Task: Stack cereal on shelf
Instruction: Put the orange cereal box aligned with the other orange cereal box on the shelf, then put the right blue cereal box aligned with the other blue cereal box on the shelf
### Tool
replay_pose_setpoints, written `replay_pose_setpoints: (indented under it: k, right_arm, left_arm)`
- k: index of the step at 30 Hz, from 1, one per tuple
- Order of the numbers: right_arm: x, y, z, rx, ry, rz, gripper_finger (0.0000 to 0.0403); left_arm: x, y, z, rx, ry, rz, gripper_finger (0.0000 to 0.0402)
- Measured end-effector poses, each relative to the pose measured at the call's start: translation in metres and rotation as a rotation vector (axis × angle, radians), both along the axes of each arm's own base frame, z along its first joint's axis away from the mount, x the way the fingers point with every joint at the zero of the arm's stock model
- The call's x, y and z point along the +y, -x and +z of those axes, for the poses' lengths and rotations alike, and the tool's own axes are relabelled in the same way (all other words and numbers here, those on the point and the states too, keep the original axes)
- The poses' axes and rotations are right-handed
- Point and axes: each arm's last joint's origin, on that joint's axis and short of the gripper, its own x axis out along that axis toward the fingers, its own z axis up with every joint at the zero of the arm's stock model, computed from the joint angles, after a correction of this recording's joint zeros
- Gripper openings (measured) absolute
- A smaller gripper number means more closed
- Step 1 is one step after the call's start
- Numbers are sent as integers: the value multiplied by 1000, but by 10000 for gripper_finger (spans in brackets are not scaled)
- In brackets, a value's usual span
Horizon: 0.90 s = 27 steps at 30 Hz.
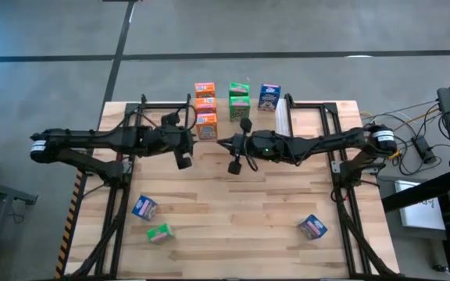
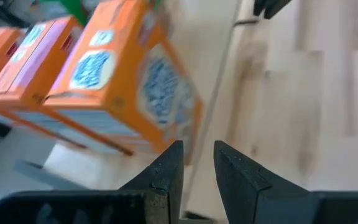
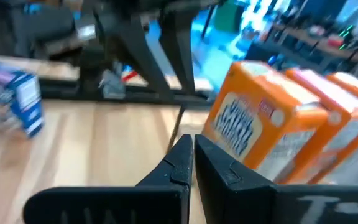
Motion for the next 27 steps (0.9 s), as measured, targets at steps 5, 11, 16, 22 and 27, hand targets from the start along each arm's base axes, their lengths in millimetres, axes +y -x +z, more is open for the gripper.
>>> replay_pose_setpoints:
  k: [5,11,16,22,27]
  right_arm:
    - [16,21,11,88,-112,43,8]
    - [31,48,28,127,-350,113,8]
    - [49,66,34,192,-529,172,8]
    - [79,73,34,221,-674,207,8]
    - [96,76,32,239,-795,206,8]
  left_arm:
    - [-25,0,6,-85,25,-86,72]
    - [-61,-7,8,-168,39,-235,72]
    - [-90,-9,7,-198,40,-354,72]
    - [-116,-5,3,-192,41,-463,72]
    - [-133,-2,-9,-225,26,-541,72]
